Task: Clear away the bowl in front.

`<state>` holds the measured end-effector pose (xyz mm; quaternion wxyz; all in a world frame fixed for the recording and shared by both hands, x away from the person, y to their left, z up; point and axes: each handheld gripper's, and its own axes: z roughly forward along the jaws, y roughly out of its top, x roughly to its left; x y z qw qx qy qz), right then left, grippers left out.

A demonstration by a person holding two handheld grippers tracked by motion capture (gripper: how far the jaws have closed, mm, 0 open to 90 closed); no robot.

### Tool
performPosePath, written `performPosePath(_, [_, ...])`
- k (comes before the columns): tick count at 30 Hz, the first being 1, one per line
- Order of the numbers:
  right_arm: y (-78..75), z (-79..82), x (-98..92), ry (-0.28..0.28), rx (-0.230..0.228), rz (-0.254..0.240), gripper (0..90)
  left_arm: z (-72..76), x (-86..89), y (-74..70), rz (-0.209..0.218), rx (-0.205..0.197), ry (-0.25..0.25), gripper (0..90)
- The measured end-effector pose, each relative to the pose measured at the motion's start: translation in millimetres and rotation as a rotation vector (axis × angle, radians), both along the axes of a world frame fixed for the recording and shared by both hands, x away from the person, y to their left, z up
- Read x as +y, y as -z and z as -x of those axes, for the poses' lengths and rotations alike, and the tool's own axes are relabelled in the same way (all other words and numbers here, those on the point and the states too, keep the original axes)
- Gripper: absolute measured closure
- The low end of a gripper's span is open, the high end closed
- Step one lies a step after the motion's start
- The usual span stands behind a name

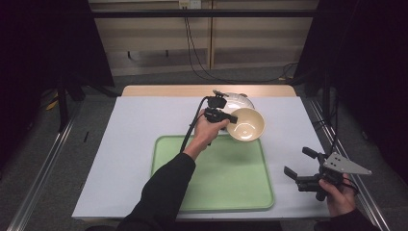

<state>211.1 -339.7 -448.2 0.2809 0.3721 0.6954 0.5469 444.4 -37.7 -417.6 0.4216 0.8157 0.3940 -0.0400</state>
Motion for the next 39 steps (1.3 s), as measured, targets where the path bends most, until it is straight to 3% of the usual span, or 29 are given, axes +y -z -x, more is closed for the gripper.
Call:
performPosePath(18, [0.1, 0.1, -0.3, -0.001, -0.001, 0.006, 0.2, 11.0, -14.2, 17.3, -0.021, 0.034, 0.043, 82.5])
performPosePath(24, [0.1, 0.1, -0.4, -0.003, -0.003, 0.008, 0.2, 11.7, -15.5, 21.0, -0.038, 0.026, 0.060, 82.5])
performPosePath(26, [0.2, -0.2, -0.4, -0.004, -0.003, 0.006, 0.2, 12.3, -17.0, 21.9, -0.025, 0.034, 0.050, 82.4])
performPosePath(27, [0.3, -0.3, -0.3, -0.004, -0.003, 0.006, 0.2, 11.8, -16.3, 21.9, -0.046, 0.025, 0.067, 82.3])
performPosePath(32, [0.2, 0.1, -0.5, -0.002, -0.003, 0.008, 0.2, 10.4, -14.1, 25.9, -0.057, 0.033, 0.064, 82.4])
performPosePath(39, [0.1, 0.1, -0.1, 0.002, -0.002, 0.001, 0.2, 8.6, -12.3, 34.5, -0.075, 0.069, 0.063, 81.9])
